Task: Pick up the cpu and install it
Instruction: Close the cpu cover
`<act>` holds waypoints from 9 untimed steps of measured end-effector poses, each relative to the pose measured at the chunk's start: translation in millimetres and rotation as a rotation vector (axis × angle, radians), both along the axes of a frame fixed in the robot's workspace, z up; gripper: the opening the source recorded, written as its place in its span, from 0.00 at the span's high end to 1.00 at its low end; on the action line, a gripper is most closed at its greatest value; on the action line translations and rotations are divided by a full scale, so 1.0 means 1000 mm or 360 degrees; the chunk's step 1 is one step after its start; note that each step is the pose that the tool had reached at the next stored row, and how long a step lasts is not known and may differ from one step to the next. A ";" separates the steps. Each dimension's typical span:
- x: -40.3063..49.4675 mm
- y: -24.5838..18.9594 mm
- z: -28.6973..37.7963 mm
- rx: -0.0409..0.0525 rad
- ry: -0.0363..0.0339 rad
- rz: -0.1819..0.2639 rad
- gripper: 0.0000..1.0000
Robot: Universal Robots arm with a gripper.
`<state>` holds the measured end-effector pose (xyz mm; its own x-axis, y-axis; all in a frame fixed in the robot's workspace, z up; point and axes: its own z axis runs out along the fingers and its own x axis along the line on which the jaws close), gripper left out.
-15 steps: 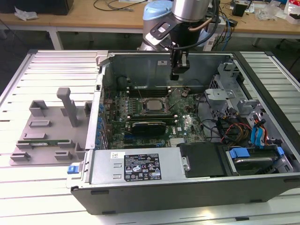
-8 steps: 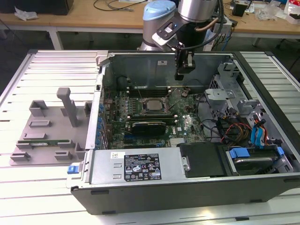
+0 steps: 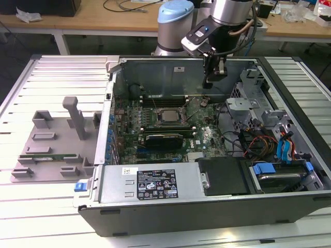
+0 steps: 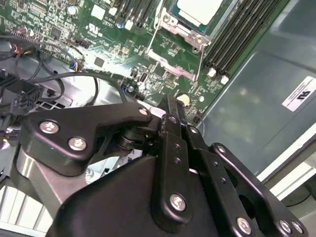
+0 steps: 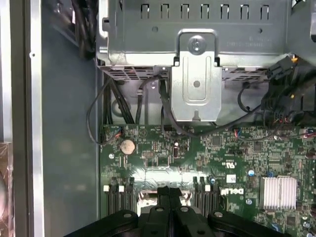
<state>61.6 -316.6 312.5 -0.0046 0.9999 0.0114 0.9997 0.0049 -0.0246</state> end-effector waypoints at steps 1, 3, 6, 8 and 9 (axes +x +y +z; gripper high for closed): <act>0.0012 0.0000 -0.0024 0.0000 0.0001 0.0000 0.89; 0.0013 0.0000 -0.0097 0.0000 0.0001 0.0000 0.89; 0.0021 0.0000 -0.0155 0.0000 0.0002 0.0000 0.89; 0.0032 0.0000 -0.0184 0.0000 0.0002 0.0000 0.89; 0.0038 0.0000 -0.0204 0.0000 0.0002 0.0000 0.89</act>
